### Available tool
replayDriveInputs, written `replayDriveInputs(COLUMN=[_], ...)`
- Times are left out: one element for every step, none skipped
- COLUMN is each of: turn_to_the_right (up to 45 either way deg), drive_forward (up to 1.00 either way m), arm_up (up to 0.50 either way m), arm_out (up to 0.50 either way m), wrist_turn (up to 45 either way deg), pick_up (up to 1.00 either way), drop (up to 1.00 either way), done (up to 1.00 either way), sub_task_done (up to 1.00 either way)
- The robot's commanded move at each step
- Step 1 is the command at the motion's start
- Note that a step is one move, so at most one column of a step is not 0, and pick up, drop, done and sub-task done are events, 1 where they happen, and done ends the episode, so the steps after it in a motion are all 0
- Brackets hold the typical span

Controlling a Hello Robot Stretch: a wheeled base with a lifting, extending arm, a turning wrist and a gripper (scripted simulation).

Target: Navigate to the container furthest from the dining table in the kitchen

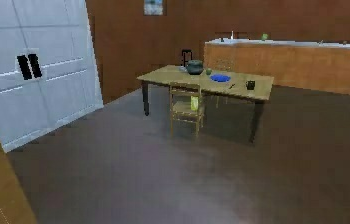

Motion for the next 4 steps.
replayDriveInputs(turn_to_the_right=[30.0, 0.0, 0.0, 3.0], drive_forward=[0.00, 0.05, 0.55, 0.00], arm_up=[0.00, 0.00, 0.00, 0.00], arm_out=[0.00, 0.00, 0.00, 0.00], wrist_turn=[0.0, 0.0, 0.0, 0.0], pick_up=[0.00, 0.00, 0.00, 0.00], drop=[0.00, 0.00, 0.00, 0.00], done=[0.00, 0.00, 0.00, 0.00], sub_task_done=[0.00, 0.00, 0.00, 0.00])
